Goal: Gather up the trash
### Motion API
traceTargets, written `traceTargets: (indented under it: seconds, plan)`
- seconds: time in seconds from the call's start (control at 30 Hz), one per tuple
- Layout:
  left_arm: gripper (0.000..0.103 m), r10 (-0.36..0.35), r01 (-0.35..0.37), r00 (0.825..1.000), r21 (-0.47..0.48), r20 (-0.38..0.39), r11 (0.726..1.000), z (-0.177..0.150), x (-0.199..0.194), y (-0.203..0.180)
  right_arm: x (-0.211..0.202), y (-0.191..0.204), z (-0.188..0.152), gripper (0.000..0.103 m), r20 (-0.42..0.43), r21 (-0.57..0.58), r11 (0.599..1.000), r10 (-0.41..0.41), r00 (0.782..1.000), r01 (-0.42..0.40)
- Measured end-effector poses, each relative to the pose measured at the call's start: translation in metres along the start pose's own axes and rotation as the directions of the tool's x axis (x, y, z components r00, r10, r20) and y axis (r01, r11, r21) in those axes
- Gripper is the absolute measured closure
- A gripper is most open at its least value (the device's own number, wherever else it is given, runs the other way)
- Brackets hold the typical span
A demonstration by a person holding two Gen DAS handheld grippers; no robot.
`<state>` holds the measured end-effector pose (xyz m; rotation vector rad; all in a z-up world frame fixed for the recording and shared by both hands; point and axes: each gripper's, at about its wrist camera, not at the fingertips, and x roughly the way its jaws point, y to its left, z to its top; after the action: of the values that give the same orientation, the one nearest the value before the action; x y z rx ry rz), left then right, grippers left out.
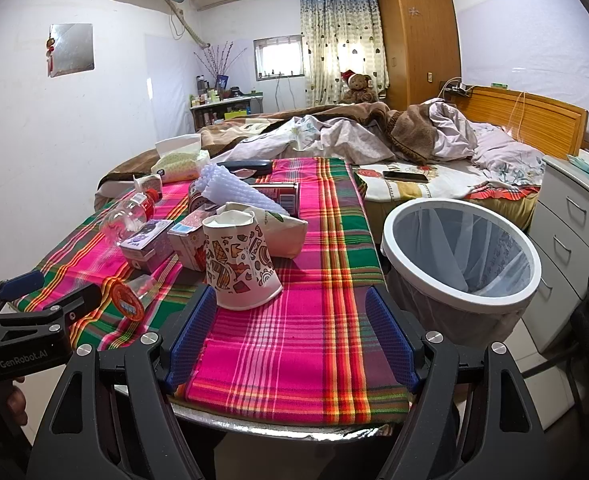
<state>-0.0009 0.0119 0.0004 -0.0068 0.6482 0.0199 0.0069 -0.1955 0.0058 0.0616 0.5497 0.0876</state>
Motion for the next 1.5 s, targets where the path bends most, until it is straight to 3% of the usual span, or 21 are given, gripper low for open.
traceTargets:
  seconds: [0.3, 0.6, 0.77, 0.87, 0.97, 1.23, 1.37, 1.5]
  plan:
    - [0.000, -0.016, 0.016, 0.999, 0.003, -0.038, 1.000, 0.000, 0.018, 0.000, 0.012, 0.000, 0.003, 0.024, -0.005, -0.001, 1.000, 0.008, 1.000, -0.008]
    - [0.000, -0.014, 0.018, 0.995, 0.040, -0.097, 0.999, 0.002, 0.055, -0.001, 0.042, 0.007, 0.014, 0.024, -0.010, 0.011, 0.996, 0.092, 0.996, -0.092]
    - [0.003, -0.065, 0.068, 0.989, 0.022, -0.136, 0.997, 0.001, 0.066, 0.001, 0.058, 0.018, 0.016, 0.024, -0.049, -0.009, 0.992, 0.125, 0.991, -0.126]
    - [0.014, -0.092, 0.097, 0.981, 0.020, -0.170, 0.995, -0.001, 0.074, 0.001, 0.064, 0.024, 0.018, 0.024, -0.062, -0.030, 0.991, 0.131, 0.989, -0.133]
    - [0.016, -0.135, 0.135, 0.973, -0.011, -0.189, 0.991, -0.004, 0.077, 0.004, 0.073, 0.028, 0.020, 0.025, -0.083, -0.046, 0.990, 0.130, 0.988, -0.134]
    - [0.036, -0.166, 0.162, 0.969, -0.039, -0.183, 0.986, 0.002, 0.079, 0.013, 0.081, 0.036, 0.018, 0.025, -0.104, -0.069, 0.989, 0.126, 0.987, -0.133]
    - [0.047, -0.182, 0.178, 0.965, -0.042, -0.188, 0.983, 0.005, 0.081, 0.015, 0.081, 0.036, 0.017, 0.044, -0.103, -0.071, 0.990, 0.114, 0.988, -0.122]
    - [0.056, -0.191, 0.184, 0.964, -0.055, -0.186, 0.981, 0.005, 0.081, 0.018, 0.078, 0.035, 0.018, 0.045, -0.094, -0.062, 0.991, 0.111, 0.989, -0.117]
